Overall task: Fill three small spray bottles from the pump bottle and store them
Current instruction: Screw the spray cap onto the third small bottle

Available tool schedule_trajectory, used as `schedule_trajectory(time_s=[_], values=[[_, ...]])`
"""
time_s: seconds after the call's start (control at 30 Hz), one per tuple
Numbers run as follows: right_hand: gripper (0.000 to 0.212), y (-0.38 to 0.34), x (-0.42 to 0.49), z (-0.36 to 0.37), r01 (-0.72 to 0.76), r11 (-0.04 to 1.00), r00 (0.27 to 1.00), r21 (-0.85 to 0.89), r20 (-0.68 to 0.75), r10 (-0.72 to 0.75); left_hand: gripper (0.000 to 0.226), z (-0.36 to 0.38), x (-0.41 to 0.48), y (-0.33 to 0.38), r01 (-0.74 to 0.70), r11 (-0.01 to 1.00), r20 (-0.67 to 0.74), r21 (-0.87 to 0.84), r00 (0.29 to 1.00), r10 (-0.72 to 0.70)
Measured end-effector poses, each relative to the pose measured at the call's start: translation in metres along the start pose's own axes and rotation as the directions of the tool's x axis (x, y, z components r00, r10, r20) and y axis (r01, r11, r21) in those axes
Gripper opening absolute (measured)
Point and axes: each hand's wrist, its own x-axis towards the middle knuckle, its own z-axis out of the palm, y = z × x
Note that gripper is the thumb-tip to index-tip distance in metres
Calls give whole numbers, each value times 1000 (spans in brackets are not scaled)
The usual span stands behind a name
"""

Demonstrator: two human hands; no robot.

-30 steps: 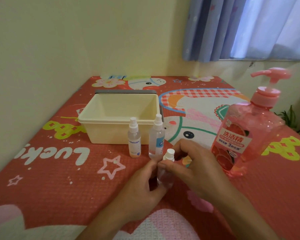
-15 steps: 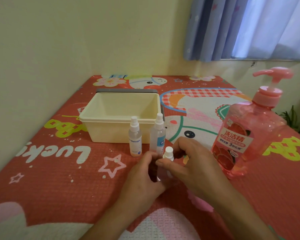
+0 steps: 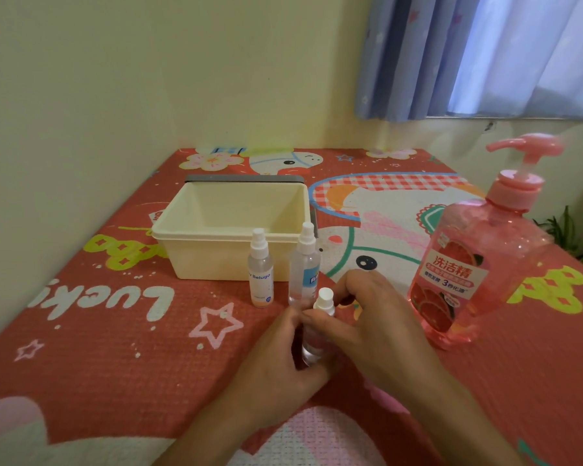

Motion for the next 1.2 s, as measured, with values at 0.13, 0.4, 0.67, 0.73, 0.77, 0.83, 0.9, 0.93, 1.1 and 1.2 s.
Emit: schedule_trajectory(time_s=[0.13,0.4,0.67,0.73,0.77,0.83,0.9,0.93,1.1,1.2], values=[[26,0,0,1,-15,1000,1000,-4,16,15,40,-3,-2,-1,-13,999,-37,-34,999,12],[25,0,-2,3,-8,1000,1000,9,1,8,45,0,-1,-2,-16,1000,-48,-6,999,16],[21,5,-9,12,54,998,995,42,-90,-50,44,-2,-3,5,-18,998,-81,-61,997,13],[21,9,-11,15,84,993,990,81,-119,-74,46,-3,-5,6,-26,998,-92,-63,996,20],[24,9,-12,16,94,988,989,121,-124,-79,47,-3,-5,6,-31,997,-109,-65,994,24],[32,11,-12,17,91,958,990,271,-130,-57,49,-5,-6,8,-36,994,-164,-101,986,19],[35,15,-9,15,74,891,985,448,-173,5,48,-8,-8,12,-72,988,-226,-136,973,39],[30,17,-6,14,72,863,979,500,-202,35,47,-11,-9,15,-101,985,-247,-137,967,65],[20,25,17,9,27,825,960,564,-245,136,46,-42,-9,42,-248,952,-337,-178,925,178],[14,30,28,12,-20,816,939,577,-269,213,45,-69,1,64,-349,920,-414,-176,875,253]])
